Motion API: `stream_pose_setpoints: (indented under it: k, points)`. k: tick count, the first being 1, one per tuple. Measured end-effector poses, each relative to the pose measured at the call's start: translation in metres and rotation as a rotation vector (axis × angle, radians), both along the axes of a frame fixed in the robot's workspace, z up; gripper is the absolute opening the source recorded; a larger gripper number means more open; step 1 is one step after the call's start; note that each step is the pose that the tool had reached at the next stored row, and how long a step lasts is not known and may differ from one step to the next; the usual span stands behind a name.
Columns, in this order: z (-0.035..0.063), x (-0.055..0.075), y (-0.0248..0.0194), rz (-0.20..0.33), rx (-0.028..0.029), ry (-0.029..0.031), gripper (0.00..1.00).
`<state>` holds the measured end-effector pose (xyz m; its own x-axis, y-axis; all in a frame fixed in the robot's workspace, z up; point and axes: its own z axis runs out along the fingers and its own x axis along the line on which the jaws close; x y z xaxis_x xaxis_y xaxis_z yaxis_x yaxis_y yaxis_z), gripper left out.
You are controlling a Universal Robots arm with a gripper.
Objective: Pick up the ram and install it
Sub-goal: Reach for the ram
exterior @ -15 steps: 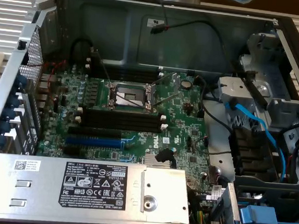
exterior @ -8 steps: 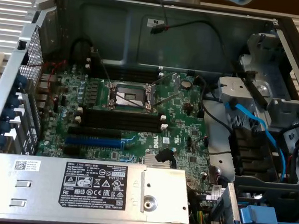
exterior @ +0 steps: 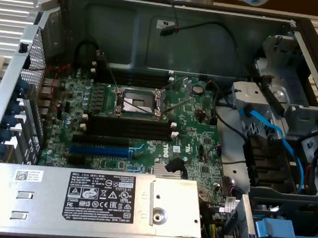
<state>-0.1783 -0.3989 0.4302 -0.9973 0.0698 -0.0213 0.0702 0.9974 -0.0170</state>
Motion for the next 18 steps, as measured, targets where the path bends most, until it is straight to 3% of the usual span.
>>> stream_pose_setpoints:
  k: [5, 8, 18]
  points:
    - [0.0001, -0.008, 0.0001, 0.0, -0.0001, 0.0236, 0.1]
    - [0.0, -0.016, 0.0001, 0.0, -0.0001, 0.0331, 0.1]
    - [0.0, -0.06, 0.0001, 0.0, -0.0064, 0.0341, 0.1]
